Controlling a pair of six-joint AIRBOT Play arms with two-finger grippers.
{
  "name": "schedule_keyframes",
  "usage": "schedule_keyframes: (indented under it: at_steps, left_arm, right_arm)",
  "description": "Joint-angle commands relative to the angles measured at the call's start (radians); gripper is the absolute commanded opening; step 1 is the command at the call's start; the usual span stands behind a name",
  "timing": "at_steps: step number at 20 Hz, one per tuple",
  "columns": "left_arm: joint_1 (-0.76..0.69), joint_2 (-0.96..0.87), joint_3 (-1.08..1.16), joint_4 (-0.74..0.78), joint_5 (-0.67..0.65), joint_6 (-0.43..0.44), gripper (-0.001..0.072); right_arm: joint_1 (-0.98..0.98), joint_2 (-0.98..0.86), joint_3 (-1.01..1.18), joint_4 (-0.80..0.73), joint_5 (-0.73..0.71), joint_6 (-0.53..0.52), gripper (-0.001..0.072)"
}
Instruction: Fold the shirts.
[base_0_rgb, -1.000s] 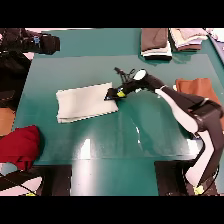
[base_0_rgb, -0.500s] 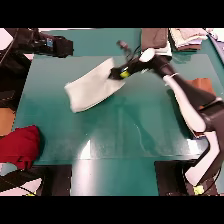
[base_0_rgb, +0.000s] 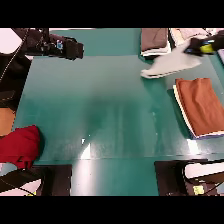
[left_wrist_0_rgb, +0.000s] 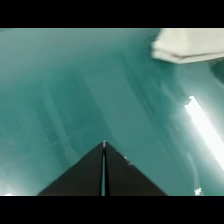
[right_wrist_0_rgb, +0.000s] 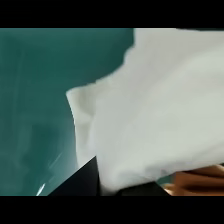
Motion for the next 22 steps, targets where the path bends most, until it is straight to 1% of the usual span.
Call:
schedule_keyframes:
  at_steps: [1, 4, 8, 11, 13, 15, 18, 22]
  left_arm:
    - [-0.002, 0.000, 0.000, -0.006, 0.015, -0.010, 0.0026]
    - [-0.002, 0.000, 0.000, -0.007, 0.022, -0.010, 0.0027]
    - [-0.002, 0.000, 0.000, -0.009, 0.024, -0.010, 0.0026]
    - [-0.002, 0.000, 0.000, -0.009, 0.024, -0.010, 0.0027]
    - [-0.002, 0.000, 0.000, -0.009, 0.024, -0.009, 0.0027]
    - [-0.002, 0.000, 0.000, -0.009, 0.022, -0.009, 0.0027]
    - [-0.002, 0.000, 0.000, -0.008, 0.017, -0.008, 0.0027]
    - [-0.002, 0.000, 0.000, -0.008, 0.013, 0.001, 0.0027]
  right_arm:
    - [-0.182, 0.044, 0.001, -0.016, -0.023, 0.046, 0.0019]
    - [-0.233, 0.060, 0.001, -0.011, -0.039, 0.045, 0.0019]
    - [-0.225, 0.142, 0.001, -0.011, -0.153, 0.045, 0.0019]
    - [-0.225, 0.204, 0.001, -0.011, -0.174, 0.045, 0.0019]
    - [-0.225, 0.232, 0.001, -0.021, -0.138, 0.045, 0.0019]
    - [-0.225, 0.247, 0.001, -0.029, -0.064, 0.045, 0.0019]
    - [-0.225, 0.252, 0.000, -0.111, 0.070, 0.048, 0.0019]
    - [-0.227, 0.254, -0.002, -0.232, 0.206, 0.093, 0.0019]
